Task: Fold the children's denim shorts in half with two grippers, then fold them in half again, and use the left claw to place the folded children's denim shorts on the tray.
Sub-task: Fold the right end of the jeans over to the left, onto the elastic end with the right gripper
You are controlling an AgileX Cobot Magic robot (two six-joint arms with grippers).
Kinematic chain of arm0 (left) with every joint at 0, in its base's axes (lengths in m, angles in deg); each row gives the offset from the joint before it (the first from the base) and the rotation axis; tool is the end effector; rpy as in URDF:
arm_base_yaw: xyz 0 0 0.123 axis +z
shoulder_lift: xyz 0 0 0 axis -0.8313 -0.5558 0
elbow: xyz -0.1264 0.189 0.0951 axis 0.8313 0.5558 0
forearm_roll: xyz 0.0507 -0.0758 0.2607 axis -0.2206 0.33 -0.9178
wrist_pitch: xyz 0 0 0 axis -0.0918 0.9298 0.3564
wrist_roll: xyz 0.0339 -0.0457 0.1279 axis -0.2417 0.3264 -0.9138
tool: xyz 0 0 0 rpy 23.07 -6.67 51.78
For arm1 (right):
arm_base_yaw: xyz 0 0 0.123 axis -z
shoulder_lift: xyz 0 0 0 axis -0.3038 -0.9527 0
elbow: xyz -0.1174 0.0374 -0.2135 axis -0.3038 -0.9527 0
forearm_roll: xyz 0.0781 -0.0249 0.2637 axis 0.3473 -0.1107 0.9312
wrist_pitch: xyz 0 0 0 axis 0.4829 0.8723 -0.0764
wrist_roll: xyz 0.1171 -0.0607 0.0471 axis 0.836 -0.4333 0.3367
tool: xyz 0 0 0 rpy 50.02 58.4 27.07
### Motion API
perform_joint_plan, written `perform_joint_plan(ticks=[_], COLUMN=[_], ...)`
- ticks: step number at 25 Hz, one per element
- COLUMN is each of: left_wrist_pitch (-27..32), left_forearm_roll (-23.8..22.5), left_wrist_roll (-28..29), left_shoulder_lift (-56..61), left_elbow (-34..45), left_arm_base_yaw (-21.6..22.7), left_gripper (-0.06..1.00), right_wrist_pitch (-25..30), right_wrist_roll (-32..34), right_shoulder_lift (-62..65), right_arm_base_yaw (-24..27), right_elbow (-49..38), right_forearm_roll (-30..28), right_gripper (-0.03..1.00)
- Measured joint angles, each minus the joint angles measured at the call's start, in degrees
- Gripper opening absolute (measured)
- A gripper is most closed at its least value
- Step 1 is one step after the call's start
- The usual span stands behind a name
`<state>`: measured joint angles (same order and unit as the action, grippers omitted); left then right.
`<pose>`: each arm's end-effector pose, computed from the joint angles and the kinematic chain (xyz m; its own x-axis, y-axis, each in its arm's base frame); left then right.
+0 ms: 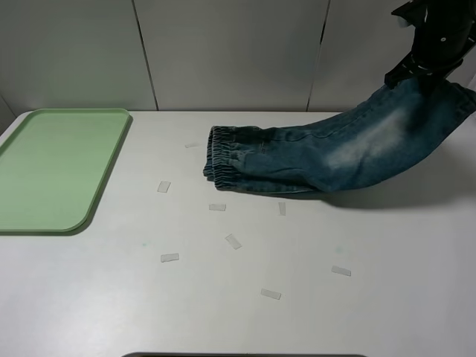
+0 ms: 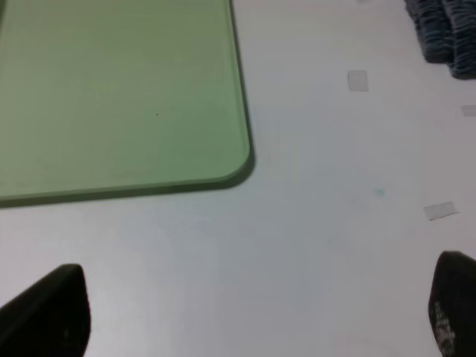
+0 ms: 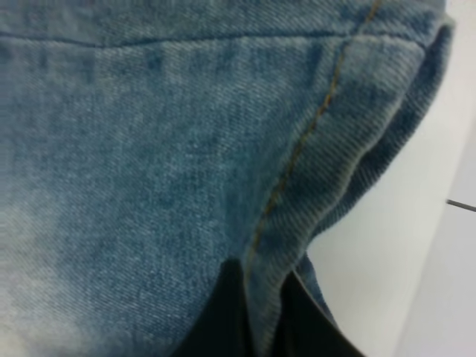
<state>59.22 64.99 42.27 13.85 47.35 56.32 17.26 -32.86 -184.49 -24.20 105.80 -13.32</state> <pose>0.1007 -0.0023 0.2636 -0.4585 0.0422 -0.8877 0.0334 0.9990 0.0302 0.4520 -0.0039 0.1735 -0.9302 -0.3247 -0.1709 -0.2255 0.8733 -0.4319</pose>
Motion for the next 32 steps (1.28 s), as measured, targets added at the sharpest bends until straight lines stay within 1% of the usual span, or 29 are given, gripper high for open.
perform_joint_plan(ticks=[4,10,15,20,27,32], left_wrist_pitch=[0.0,0.0,0.0,0.0,0.0,0.0], left_forearm_roll=[0.0,0.0,0.0,0.0,0.0,0.0], left_wrist_roll=[0.0,0.0,0.0,0.0,0.0,0.0], left_shoulder_lift=[0.0,0.0,0.0,0.0,0.0,0.0], left_elbow=[0.0,0.0,0.0,0.0,0.0,0.0], left_arm_base_yaw=[0.0,0.0,0.0,0.0,0.0,0.0], left_gripper=[0.9,0.9,0.9,0.9,0.89,0.89], right_wrist_pitch=[1.3,2.0,2.2,2.2,2.2,2.2], right_wrist_roll=[1.0,2.6,3.4,5.6,13.4,19.3], right_shoulder_lift=[0.7,0.8,0.9,0.9,0.8,-1.7], right_arm_base_yaw=[1.2,1.7,-0.6,-6.2,-15.5,-21.2], right_elbow=[0.0,0.0,0.0,0.0,0.0,0.0], right_forearm_roll=[-3.6,-3.7,-3.7,-3.7,-3.7,-3.4], right_gripper=[-0.02,-0.02,-0.02,-0.02,-0.02,-0.02])
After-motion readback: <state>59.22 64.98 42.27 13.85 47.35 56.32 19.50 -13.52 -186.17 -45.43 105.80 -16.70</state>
